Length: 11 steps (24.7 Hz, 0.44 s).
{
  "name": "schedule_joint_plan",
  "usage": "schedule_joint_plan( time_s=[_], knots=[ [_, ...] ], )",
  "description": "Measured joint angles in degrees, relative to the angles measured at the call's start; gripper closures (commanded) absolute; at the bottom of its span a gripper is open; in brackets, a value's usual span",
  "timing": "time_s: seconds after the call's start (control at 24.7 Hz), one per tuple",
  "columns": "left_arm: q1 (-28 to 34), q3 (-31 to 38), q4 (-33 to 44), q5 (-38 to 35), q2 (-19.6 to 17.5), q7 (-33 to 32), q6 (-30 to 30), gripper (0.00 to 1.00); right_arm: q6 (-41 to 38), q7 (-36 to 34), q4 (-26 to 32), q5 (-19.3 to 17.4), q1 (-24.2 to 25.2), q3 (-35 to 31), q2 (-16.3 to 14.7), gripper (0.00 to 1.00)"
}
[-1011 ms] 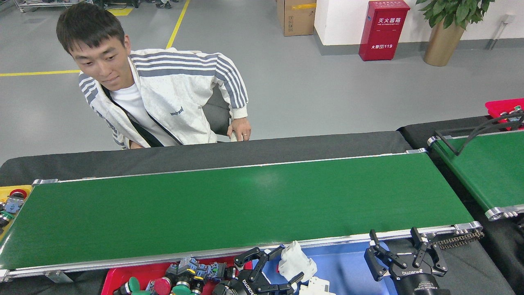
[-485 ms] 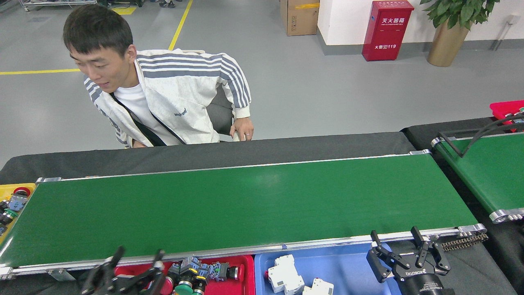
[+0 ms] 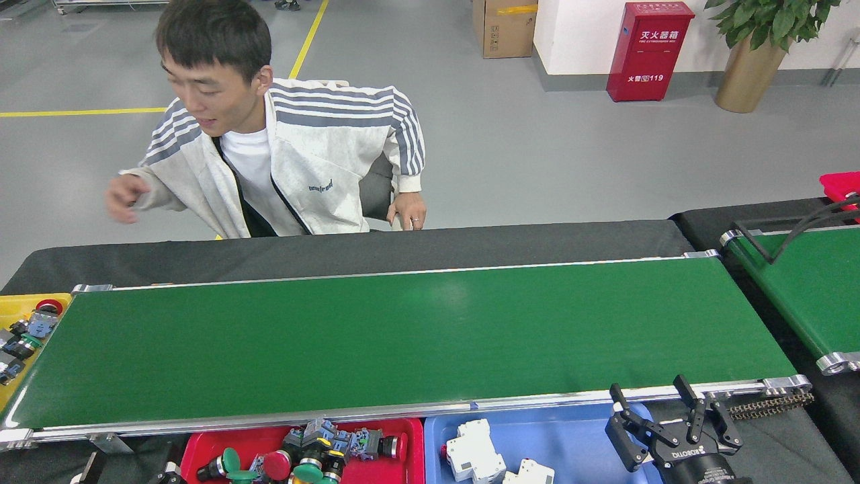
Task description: Pick switch part from conveyor to tray
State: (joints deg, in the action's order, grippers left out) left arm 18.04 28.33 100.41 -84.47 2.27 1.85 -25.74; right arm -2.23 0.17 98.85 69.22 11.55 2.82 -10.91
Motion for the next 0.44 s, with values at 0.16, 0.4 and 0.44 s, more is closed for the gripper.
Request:
schedule_joint_plan(
  time_s=[0.16, 0.4, 0.44],
  knots=[
    [-0.46, -2.47, -0.66, 0.00, -3.92, 0.89, 0.00, 0.00, 0.00, 0.00, 0.06, 0.00, 0.19, -1.37, 0.05, 0.01],
    [-1.40, -5.40, -2.22, -0.01, -5.57, 1.08, 0.00, 0.00, -0.03, -0.13, 0.79, 0.00, 3.26, -3.92, 0.55, 0.01],
    [-1.46, -5.40, -2.51, 0.00, -5.57, 1.09, 0.00, 0.00, -0.03, -0.17, 1.23, 0.00, 4.10, -4.09, 0.69, 0.01]
  ],
)
